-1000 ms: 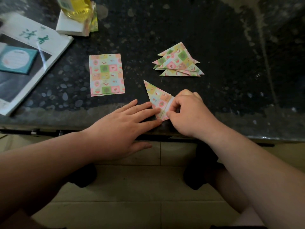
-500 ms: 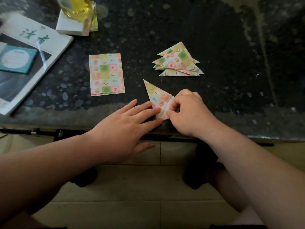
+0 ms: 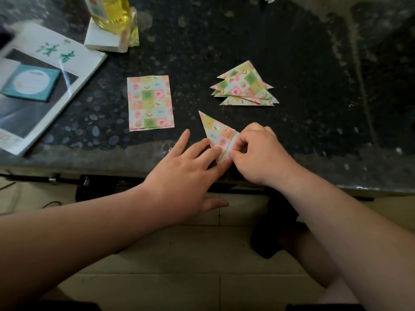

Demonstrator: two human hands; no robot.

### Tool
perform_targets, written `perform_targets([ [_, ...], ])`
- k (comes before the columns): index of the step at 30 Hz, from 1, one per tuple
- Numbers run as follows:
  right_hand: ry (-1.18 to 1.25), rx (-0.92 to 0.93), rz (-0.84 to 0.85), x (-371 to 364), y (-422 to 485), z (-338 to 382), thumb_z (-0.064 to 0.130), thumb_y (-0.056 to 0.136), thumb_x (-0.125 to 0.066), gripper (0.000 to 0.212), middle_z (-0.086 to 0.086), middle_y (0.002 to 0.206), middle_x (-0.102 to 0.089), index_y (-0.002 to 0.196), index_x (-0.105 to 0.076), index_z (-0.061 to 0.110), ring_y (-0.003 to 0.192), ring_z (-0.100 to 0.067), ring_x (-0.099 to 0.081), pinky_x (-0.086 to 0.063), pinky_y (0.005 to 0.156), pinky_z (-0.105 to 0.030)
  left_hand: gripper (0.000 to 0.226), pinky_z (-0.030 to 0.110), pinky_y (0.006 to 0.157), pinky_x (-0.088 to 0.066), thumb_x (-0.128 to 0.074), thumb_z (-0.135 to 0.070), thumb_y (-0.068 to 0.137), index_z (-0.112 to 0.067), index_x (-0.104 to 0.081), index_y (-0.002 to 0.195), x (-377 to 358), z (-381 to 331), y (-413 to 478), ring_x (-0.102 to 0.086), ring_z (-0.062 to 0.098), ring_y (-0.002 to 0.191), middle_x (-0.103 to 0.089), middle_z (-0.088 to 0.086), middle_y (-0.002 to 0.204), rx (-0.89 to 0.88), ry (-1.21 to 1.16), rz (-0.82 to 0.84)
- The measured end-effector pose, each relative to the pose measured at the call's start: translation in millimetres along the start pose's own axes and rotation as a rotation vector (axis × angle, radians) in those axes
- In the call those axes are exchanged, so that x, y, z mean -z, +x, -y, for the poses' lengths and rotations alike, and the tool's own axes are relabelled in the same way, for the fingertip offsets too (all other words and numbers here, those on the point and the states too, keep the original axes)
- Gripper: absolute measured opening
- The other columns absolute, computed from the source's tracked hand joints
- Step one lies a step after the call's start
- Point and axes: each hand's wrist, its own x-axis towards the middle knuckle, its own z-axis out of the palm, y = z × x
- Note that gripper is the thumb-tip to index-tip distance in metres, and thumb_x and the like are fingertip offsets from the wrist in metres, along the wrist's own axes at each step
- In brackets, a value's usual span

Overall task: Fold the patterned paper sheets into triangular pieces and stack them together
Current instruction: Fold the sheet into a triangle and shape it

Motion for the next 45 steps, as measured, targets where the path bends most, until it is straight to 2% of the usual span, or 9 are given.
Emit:
perform_targets([
  [9,0.004,0.003,-0.001,1,0,-1,0.026,0.093,-0.068,0.019,0.006,0.114,-0.054,0.074,-0.065,0.026,0.118,-0.020,-0.045,-0.047,0.100,-0.040,0.082,0.051,0.121,-0.032,-0.031,-0.073,0.093,-0.017,-0.048,0.150,6,3,-2,-0.046,0.031,0.141,-0.056,0.009,0.145,-0.020,-0.107,-0.009],
  [11,-0.001,0.004,0.003,1,0,-1,0.025,0.094,-0.067,0.020,0.006,0.114,-0.053,0.074,-0.065,0.026,0.118,-0.019,-0.045,-0.048,0.100,-0.040,0.082,0.046,0.122,-0.026,-0.029,-0.073,0.093,-0.018,-0.050,0.150,8,7,-4,-0.040,0.029,0.146,-0.051,0.007,0.152,-0.033,-0.132,0.008],
  [15,-0.010,0.009,0.006,1,1,-2,0.025,0.095,-0.065,0.020,0.007,0.115,-0.053,0.075,-0.066,0.025,0.119,-0.019,-0.045,-0.048,0.100,-0.040,0.081,0.034,0.122,0.001,-0.022,-0.073,0.092,-0.025,-0.045,0.153,10,22,-9,-0.014,0.017,0.156,-0.029,-0.002,0.166,-0.066,-0.283,0.045],
  [18,-0.018,0.018,0.007,0,1,-3,0.024,0.095,-0.064,0.020,0.006,0.115,-0.053,0.075,-0.067,0.024,0.118,-0.021,-0.045,-0.047,0.101,-0.041,0.077,0.028,0.123,-0.001,-0.022,-0.070,0.093,-0.028,-0.044,0.154,7,30,-9,-0.008,0.012,0.157,-0.026,-0.006,0.167,-0.095,-0.344,0.050],
  [25,-0.005,0.024,0.006,0,2,-3,0.025,0.094,-0.067,0.020,0.008,0.112,-0.051,0.074,-0.065,0.026,0.116,-0.018,-0.044,-0.047,0.101,-0.041,0.060,0.036,0.122,-0.023,-0.045,-0.059,0.097,-0.027,-0.050,0.147,11,26,-8,-0.036,0.015,0.148,-0.053,-0.004,0.151,-0.025,-0.376,-0.055],
  [29,0.003,0.016,0.002,0,3,-3,0.026,0.093,-0.068,0.019,0.008,0.112,-0.052,0.074,-0.066,0.026,0.116,-0.017,-0.044,-0.048,0.101,-0.041,0.064,0.045,0.122,-0.031,-0.038,-0.063,0.098,-0.027,-0.050,0.150,4,13,-7,-0.041,0.026,0.146,-0.052,0.005,0.152,-0.033,-0.208,-0.019],
  [33,0.019,0.035,-0.002,-1,4,-6,0.027,0.093,-0.068,0.019,0.010,0.107,-0.052,0.075,-0.066,0.027,0.113,-0.017,-0.046,-0.049,0.098,-0.039,0.067,0.052,0.125,-0.024,-0.035,-0.065,0.097,-0.024,-0.056,0.146,1,10,-6,-0.033,0.026,0.151,-0.046,0.007,0.158,-0.035,-0.166,0.009],
  [39,0.051,0.042,0.036,7,6,-11,0.032,0.088,-0.079,0.015,0.017,0.102,-0.050,0.079,-0.067,0.032,0.108,-0.010,-0.045,-0.040,0.083,-0.027,0.070,0.048,0.127,-0.019,-0.033,-0.067,0.097,-0.025,-0.046,0.152,4,9,-3,-0.032,0.019,0.151,-0.044,-0.001,0.159,-0.009,-0.230,0.015],
  [45,0.053,0.062,0.040,8,6,-12,0.033,0.086,-0.081,0.016,0.013,0.105,-0.054,0.075,-0.069,0.032,0.104,-0.010,-0.051,-0.043,0.084,-0.027,0.073,0.048,0.127,-0.016,-0.028,-0.069,0.098,-0.025,-0.041,0.156,3,7,-1,-0.033,0.021,0.150,-0.044,0.000,0.158,0.002,-0.183,0.037],
])
